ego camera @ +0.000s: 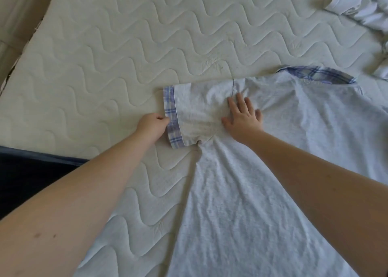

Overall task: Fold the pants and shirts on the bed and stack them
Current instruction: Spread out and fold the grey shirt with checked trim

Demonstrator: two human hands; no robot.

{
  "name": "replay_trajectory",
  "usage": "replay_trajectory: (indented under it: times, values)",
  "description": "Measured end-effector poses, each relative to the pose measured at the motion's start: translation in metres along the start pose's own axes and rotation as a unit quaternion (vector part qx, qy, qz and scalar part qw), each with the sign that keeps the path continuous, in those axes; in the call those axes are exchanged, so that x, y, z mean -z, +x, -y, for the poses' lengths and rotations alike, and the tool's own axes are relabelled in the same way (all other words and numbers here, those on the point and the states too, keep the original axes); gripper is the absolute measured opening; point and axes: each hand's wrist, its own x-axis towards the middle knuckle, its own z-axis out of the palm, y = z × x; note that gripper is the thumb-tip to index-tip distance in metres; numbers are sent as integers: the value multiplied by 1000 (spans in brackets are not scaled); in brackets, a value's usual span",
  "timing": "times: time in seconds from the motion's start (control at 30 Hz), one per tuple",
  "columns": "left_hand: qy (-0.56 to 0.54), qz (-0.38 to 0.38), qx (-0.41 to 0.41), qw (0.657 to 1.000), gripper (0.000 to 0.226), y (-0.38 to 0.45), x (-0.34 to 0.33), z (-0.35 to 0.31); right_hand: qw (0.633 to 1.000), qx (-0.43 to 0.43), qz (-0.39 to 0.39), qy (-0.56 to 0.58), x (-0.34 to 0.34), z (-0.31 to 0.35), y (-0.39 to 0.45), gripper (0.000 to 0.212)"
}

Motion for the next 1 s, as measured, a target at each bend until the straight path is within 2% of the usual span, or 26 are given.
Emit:
replay_trajectory:
  times: [0.07,0.13,0.17,0.23,0.33,0.4,0.5,0.6,0.67,0.77,0.83,0.9,0.97,1.0]
  values:
    - [52,-89,-23,994,30,0,2,2,1000,6,-2,1,0,-1,1,69]
    - [8,-189,-75,979,22,4,5,-4,1000,15,-21,11,1,-1,2,70]
    - [-13,-200,-101,974,24,6,5,-9,999,20,-31,14,2,0,3,70]
    - [3,-159,-126,979,43,15,2,-25,999,29,-42,14,2,3,4,70]
    - [61,-85,-69,992,63,33,-1,-44,998,58,-8,7,2,12,2,70]
    - [67,-49,-44,996,54,42,2,-52,997,76,6,0,1,19,-2,72]
    - [34,-39,-63,997,37,44,5,-60,993,103,-61,22,-5,29,-16,70]
    - [-46,-53,-97,993,30,35,5,-69,976,87,-132,152,-16,42,-36,52]
    - [-93,-22,-104,990,32,26,3,-72,957,39,-119,260,-19,46,-43,38]
    - [-177,111,-9,978,51,8,1,-69,919,-26,-44,390,-12,46,-43,35]
    - [-167,174,14,970,43,-3,-3,-65,896,-36,-31,442,-1,44,-41,37]
    - [-90,171,-60,979,29,-18,-9,-71,853,-41,-25,520,14,43,-39,39]
    - [16,126,-151,980,31,-37,-15,-86,808,-44,-10,588,30,40,-40,42]
    - [41,111,-181,976,33,-48,-19,-97,798,-40,-3,602,38,38,-42,44]
